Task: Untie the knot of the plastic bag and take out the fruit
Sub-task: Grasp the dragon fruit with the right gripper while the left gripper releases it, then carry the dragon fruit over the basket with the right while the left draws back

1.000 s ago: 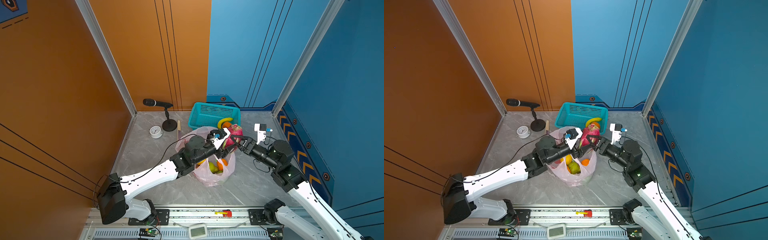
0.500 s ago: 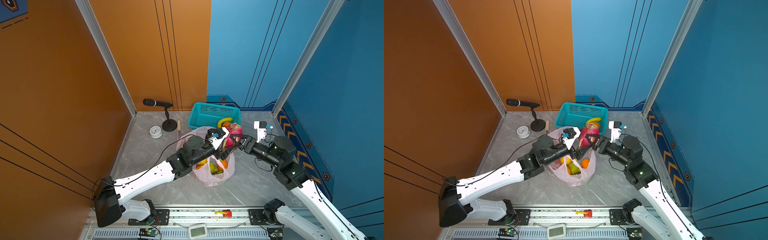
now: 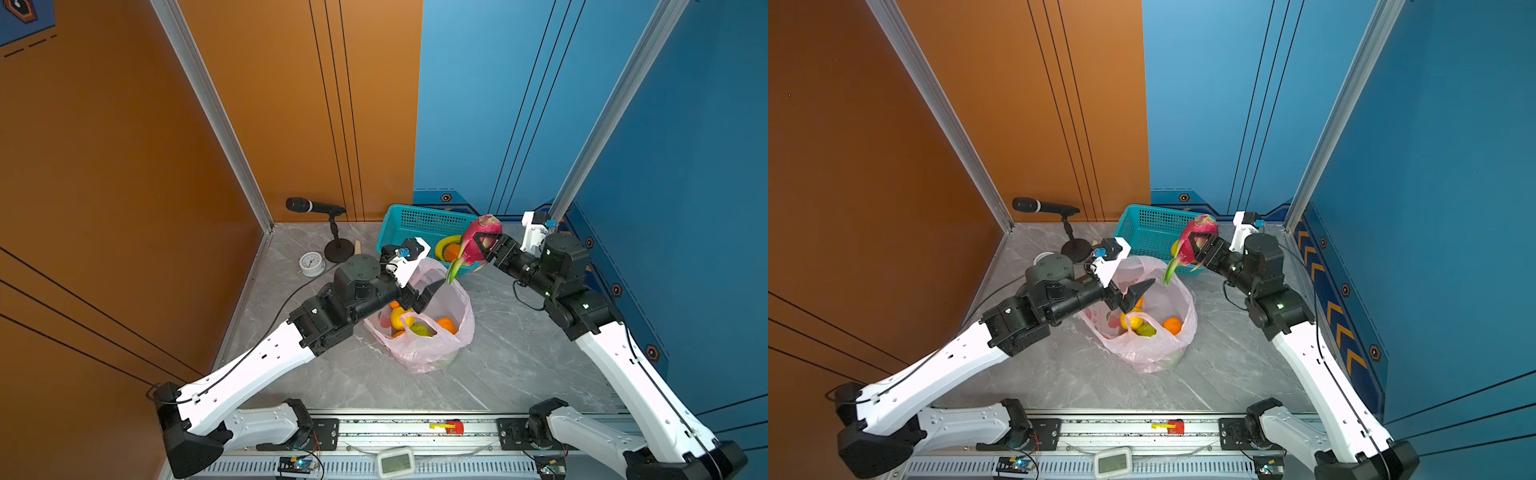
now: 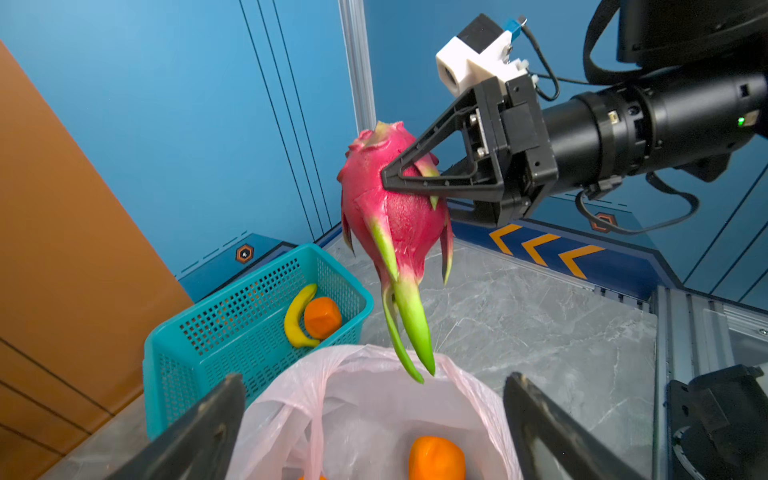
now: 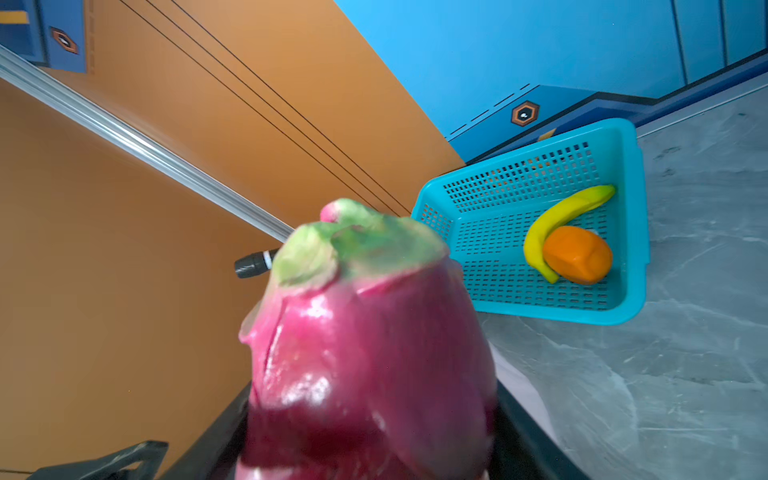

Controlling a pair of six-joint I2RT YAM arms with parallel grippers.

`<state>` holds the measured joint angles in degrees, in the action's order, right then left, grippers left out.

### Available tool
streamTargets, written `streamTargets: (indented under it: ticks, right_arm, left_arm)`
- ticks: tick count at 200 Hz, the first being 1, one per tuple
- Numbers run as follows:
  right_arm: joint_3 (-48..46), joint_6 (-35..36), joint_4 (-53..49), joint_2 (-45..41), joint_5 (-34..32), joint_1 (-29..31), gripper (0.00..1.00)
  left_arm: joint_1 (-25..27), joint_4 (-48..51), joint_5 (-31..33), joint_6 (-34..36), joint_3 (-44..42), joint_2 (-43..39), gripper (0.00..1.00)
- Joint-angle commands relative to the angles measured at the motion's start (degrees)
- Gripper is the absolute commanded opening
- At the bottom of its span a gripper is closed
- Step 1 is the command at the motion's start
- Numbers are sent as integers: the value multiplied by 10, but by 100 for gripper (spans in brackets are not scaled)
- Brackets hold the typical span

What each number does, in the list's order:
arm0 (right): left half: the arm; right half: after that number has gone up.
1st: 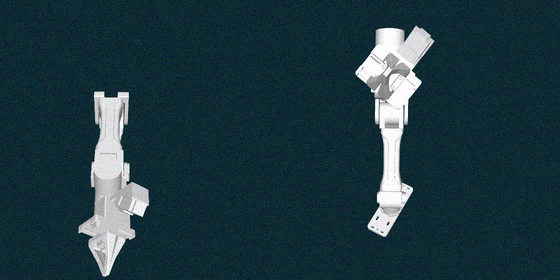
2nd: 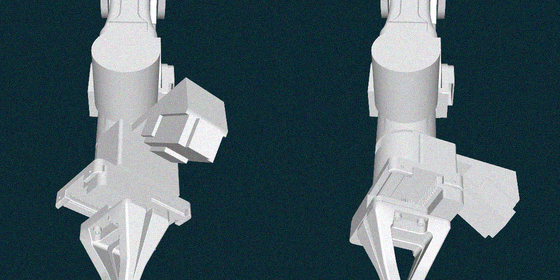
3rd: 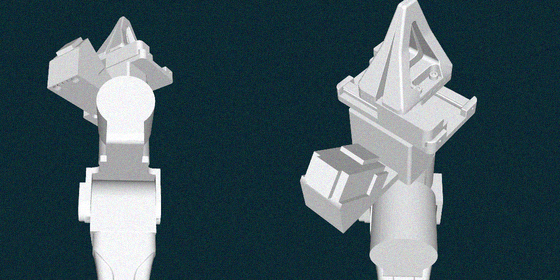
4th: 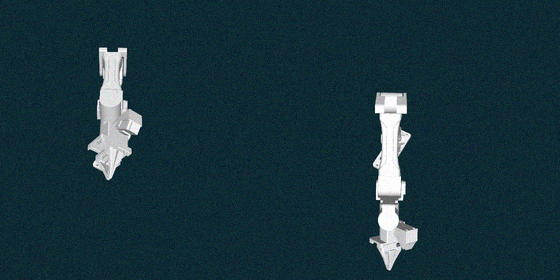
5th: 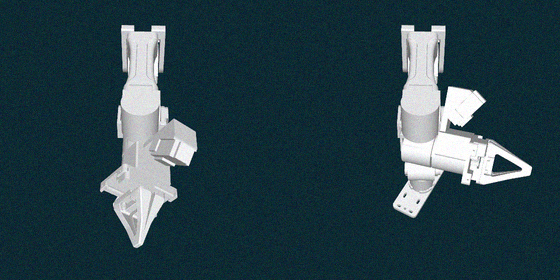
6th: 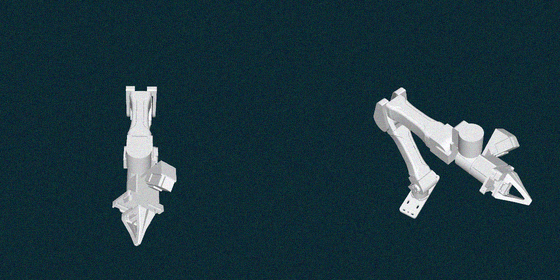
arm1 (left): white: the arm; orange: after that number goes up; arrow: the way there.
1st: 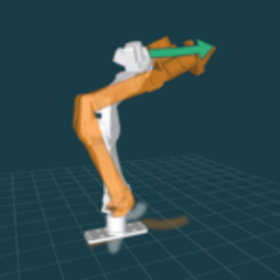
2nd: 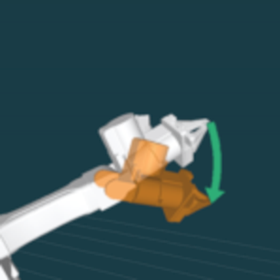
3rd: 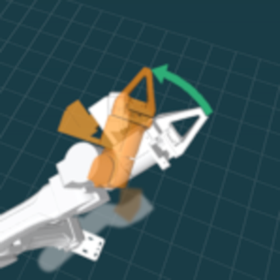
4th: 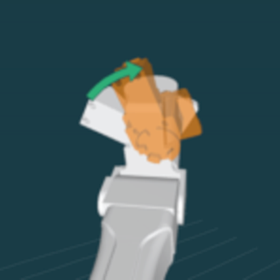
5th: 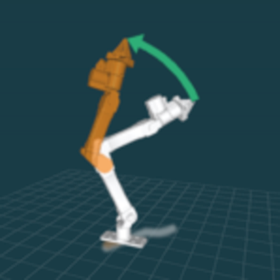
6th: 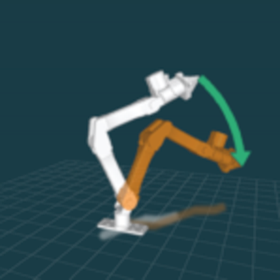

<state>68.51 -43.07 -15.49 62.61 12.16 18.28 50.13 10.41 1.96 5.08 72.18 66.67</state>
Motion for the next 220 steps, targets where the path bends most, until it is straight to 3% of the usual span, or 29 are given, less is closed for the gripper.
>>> streamTargets:
  ticks: [1,66,146,220]
  right_arm:
    - [60,42,-28,56,-30,-15,49]
    - [200,50,-60,242,-56,-35,49]
    - [395,43,-76,484,-49,-53,49]
    - [498,-4,-61,649,-41,-74,49]
  left_arm:
    - [-32,97,-14,-33,44,15,98]
    - [-119,146,-122,-87,59,45,98]
    - [-123,146,-171,-99,45,48,98]
    - [-97,136,-135,-139,58,81,98]
